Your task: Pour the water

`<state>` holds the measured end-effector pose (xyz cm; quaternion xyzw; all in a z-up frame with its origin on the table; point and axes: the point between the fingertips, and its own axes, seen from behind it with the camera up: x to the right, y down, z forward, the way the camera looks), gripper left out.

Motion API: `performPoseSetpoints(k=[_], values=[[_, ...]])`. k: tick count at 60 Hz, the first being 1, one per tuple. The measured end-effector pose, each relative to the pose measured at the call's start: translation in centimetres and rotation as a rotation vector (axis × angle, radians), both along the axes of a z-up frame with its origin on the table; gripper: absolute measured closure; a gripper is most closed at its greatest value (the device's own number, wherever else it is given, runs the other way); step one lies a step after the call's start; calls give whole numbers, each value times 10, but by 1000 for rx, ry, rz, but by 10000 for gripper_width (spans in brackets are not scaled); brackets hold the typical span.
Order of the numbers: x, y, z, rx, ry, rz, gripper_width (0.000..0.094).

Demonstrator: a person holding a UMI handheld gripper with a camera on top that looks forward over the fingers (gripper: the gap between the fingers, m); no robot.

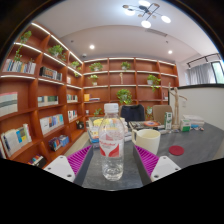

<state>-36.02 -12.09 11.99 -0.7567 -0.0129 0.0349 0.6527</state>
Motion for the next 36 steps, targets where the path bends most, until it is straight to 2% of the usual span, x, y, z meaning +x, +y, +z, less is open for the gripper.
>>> performPoseSetpoints(k=[15, 20, 22, 25, 30, 31, 36], values=[[-12, 51, -9, -6, 11, 22, 110], [-9, 59, -10, 1, 14, 0, 264], [-6, 59, -10, 4, -6, -15, 432], [-12, 57, -10, 13, -20, 7, 442], [-5, 60, -12, 28, 2, 11, 518], [-4, 60, -12, 35, 5, 11, 556], [-5, 63, -8, 34, 20, 11, 586]])
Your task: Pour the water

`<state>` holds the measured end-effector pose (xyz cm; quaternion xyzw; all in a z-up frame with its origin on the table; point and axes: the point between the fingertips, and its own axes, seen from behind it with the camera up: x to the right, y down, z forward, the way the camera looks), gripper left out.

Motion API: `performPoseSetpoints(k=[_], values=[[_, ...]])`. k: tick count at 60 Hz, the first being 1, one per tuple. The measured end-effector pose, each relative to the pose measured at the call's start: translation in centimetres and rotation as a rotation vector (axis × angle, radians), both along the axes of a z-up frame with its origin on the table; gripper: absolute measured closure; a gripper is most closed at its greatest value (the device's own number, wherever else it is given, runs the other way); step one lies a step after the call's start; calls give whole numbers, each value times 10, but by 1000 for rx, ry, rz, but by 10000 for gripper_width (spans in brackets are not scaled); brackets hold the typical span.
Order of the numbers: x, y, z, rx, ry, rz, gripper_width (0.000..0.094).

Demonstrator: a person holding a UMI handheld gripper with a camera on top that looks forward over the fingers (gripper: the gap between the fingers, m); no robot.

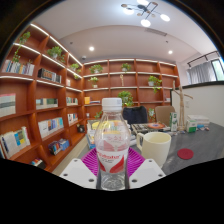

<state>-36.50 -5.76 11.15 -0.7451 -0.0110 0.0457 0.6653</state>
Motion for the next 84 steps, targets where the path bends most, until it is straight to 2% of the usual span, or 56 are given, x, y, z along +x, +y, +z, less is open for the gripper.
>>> performPoseSetpoints(k=[13, 25, 31, 42, 47, 60, 72, 84], values=[[1, -2, -2, -30, 91, -15, 587], [-28, 17, 31, -71, 729, 24, 587], [-23, 34, 44, -50, 1090, 55, 587], [-6, 60, 63, -35, 1525, 34, 587], [6, 66, 80, -2, 1708, 45, 589], [44, 84, 95, 74, 2125, 12, 588], [55, 83, 98, 82, 2213, 7, 588], [49, 76, 102, 49, 2061, 0, 587]])
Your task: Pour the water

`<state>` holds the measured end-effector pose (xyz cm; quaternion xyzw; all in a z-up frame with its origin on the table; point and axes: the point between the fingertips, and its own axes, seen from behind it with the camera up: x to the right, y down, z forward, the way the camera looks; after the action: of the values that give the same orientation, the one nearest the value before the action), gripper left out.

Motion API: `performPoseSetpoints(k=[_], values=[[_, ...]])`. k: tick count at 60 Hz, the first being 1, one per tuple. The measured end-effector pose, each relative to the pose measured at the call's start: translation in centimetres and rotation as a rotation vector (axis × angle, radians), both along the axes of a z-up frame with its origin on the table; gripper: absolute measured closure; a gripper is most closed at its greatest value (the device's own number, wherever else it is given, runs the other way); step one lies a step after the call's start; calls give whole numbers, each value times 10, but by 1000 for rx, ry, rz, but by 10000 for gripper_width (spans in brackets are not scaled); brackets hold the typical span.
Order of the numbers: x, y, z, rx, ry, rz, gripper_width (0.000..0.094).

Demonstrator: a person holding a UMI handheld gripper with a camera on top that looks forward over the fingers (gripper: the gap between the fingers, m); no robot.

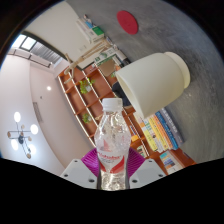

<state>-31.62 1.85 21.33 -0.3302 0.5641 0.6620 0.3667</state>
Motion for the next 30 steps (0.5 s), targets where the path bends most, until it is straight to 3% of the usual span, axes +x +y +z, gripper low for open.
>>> performPoseSetpoints(k=[9, 14, 19, 26, 30], values=[[2, 0, 22, 3, -402, 31, 568], [19, 0, 56, 55, -630, -21, 566], [43, 0, 69, 43, -936, -89, 565], [102, 6, 53, -115, -1423, -180, 559], [139, 5, 41, -261, -1660, -208, 559]])
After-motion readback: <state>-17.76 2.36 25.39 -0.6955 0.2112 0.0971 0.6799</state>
